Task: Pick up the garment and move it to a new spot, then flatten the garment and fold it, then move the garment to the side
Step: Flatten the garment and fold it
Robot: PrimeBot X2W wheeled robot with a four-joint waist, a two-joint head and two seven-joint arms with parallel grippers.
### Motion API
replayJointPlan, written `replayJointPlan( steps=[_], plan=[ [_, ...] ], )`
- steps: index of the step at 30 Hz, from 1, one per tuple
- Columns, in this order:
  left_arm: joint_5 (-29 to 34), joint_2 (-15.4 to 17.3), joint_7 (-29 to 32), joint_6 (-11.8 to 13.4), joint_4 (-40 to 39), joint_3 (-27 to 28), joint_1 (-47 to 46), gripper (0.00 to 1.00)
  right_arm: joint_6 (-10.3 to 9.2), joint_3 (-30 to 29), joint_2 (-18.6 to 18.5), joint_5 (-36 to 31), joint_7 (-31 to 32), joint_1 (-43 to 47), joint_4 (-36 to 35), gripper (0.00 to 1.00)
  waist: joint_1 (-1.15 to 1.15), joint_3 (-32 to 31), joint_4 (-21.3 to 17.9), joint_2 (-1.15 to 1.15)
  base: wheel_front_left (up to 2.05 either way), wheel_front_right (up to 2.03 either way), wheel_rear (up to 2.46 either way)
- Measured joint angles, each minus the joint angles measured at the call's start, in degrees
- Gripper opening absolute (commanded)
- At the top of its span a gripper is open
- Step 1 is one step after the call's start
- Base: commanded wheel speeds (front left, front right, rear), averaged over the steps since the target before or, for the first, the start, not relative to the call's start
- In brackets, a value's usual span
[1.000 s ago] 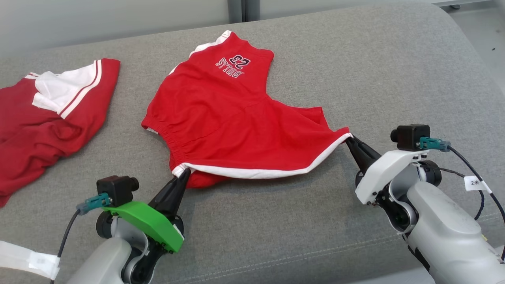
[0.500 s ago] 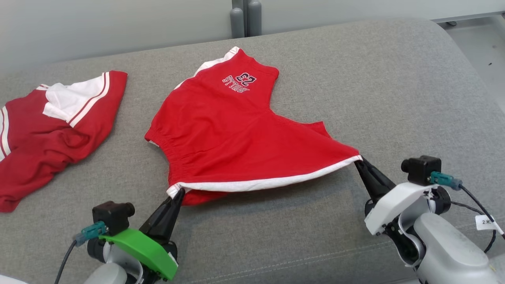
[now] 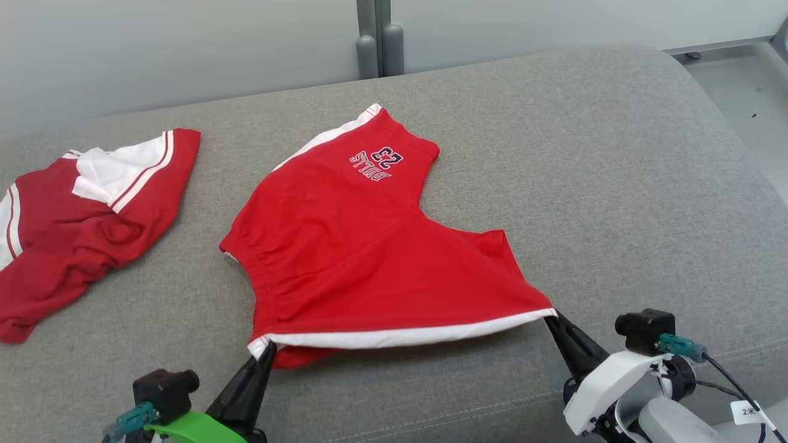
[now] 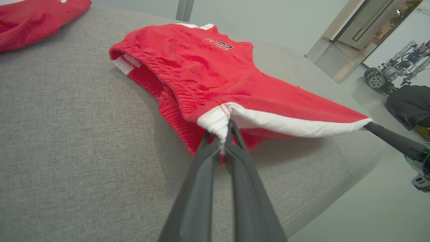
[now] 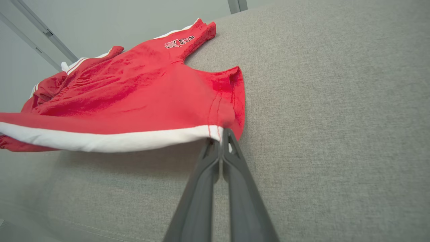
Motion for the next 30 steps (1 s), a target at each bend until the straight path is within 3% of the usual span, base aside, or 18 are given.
replayJointPlan(
  steps=[7, 8, 9, 10, 11, 12, 13, 14, 15, 24, 30],
  plan=[
    [2.89, -0.18, 0.00, -0.01, 2.68, -2.53, 3.08, 0.00, -0.47, 2.90, -0.44, -5.21, 0.00, 1.52, 1.41, 0.00, 0.00, -1.05, -0.44, 0.00, 0.00, 0.00, 0.00],
    [3.46, -0.19, 0.00, -0.01, 3.24, -3.03, 3.08, 0.00, -0.71, 3.10, -0.45, -6.12, 0.00, 1.52, 1.57, 0.06, 0.00, -1.13, -0.38, 0.00, 0.00, 0.00, 0.00],
    [3.75, -0.26, 0.01, -0.01, 3.91, -3.50, 3.08, 0.00, -0.89, 3.02, -0.32, -6.38, 0.00, 1.52, 1.60, 0.20, 0.00, -1.24, -0.30, 0.00, 0.00, 0.00, 0.00],
    [4.02, -0.32, 0.01, -0.01, 4.46, -3.83, 3.08, 0.03, -0.93, 2.97, -0.16, -6.47, 0.00, 1.52, 1.64, 0.28, 0.00, -1.37, -0.22, 0.00, 0.00, 0.00, 0.00],
    [4.20, -0.34, 0.00, -0.01, 5.10, -4.15, 3.08, 0.19, -0.96, 3.08, -0.12, -6.92, -0.01, 1.52, 1.81, 0.31, 0.00, -1.51, -0.13, 0.00, 0.00, 0.00, 0.00],
    [4.48, -0.32, 0.00, -0.01, 5.76, -4.43, 3.08, 0.31, -1.01, 3.20, -0.09, -7.48, -0.01, 1.52, 2.04, 0.47, 0.00, -1.63, -0.06, 0.00, 0.00, 0.00, 0.00],
    [4.58, -0.33, 0.00, -0.01, 6.17, -4.50, 3.10, 0.39, -1.13, 3.25, -0.03, -7.90, -0.01, 1.52, 2.26, 0.81, 0.00, -1.72, 0.00, 0.00, 0.00, 0.00, 0.00],
    [4.58, -0.36, 0.00, -0.01, 6.93, -4.39, 3.10, 0.90, -1.45, 3.24, 0.14, -8.64, -0.01, 1.58, 2.57, 1.00, 0.00, -1.78, 0.02, 0.00, 0.00, 0.00, 0.00],
    [4.56, -0.37, 0.00, -0.01, 7.33, -4.35, 3.12, 1.00, -1.46, 3.23, 0.19, -8.90, -0.01, 1.73, 2.67, 1.00, 0.00, -1.82, 0.03, 0.00, 0.00, 0.00, 0.00],
    [4.30, -0.49, 0.00, -0.01, 8.69, -2.53, 5.33, 1.00, -3.05, -0.01, 0.13, -9.00, -0.01, 5.19, 2.35, 1.00, 0.00, -2.40, -0.12, 0.00, 0.00, 0.00, 0.00],
    [5.25, -0.54, 0.00, 1.12, 4.44, 3.38, 5.28, 1.00, -5.06, -5.59, -0.26, -9.24, -0.10, 5.33, -2.49, 1.00, 0.00, -3.05, -0.29, 0.00, 0.00, 0.00, 0.00]
  ],
)
